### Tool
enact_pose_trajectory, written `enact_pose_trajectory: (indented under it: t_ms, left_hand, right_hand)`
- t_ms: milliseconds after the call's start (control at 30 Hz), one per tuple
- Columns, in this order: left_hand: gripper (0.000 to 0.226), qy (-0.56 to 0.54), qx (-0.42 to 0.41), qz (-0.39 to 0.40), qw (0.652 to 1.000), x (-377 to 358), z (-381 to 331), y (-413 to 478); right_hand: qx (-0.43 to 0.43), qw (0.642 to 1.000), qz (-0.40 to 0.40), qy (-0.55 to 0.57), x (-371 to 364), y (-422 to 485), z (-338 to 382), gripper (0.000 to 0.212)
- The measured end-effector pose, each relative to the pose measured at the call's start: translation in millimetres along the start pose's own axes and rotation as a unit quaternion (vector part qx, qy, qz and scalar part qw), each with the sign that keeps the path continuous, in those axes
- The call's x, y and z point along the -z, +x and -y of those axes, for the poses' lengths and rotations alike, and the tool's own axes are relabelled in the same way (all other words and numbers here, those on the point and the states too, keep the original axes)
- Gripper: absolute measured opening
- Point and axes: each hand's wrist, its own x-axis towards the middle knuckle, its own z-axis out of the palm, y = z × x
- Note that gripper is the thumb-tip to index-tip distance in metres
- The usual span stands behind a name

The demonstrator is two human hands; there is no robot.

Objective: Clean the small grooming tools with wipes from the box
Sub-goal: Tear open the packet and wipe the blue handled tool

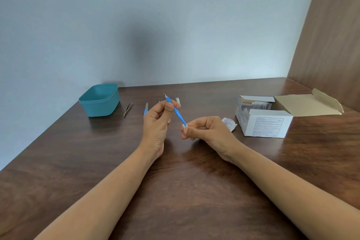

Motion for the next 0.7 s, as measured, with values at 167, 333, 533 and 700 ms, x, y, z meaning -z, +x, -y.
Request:
enact_pose_trajectory:
  t_ms: [167,333,533,700]
  left_hand:
    - [0.018,0.004,-0.002,0.006,1.0,-0.6,-0.3,-0.8]
    - [0.017,0.003,-0.006,0.003,1.0,-0.3,1.0,0.3]
    - [0.019,0.002,-0.004,-0.007,1.0,-0.1,1.6,1.2]
    - [0.019,0.004,0.0,-0.009,1.0,0.7,2.4,1.6]
  right_hand:
    - [0.017,0.999,0.0,-0.044,-3.3,-0.9,-2.4,0.017]
    - [0.027,0.999,0.028,-0.025,-3.6,-1.4,-2.1,0.023]
    - [0.015,1.0,-0.023,0.0,-1.6,0.5,-5.8,0.006]
    - [0.027,0.999,-0.029,-0.016,-3.3,0.5,-5.0,0.009]
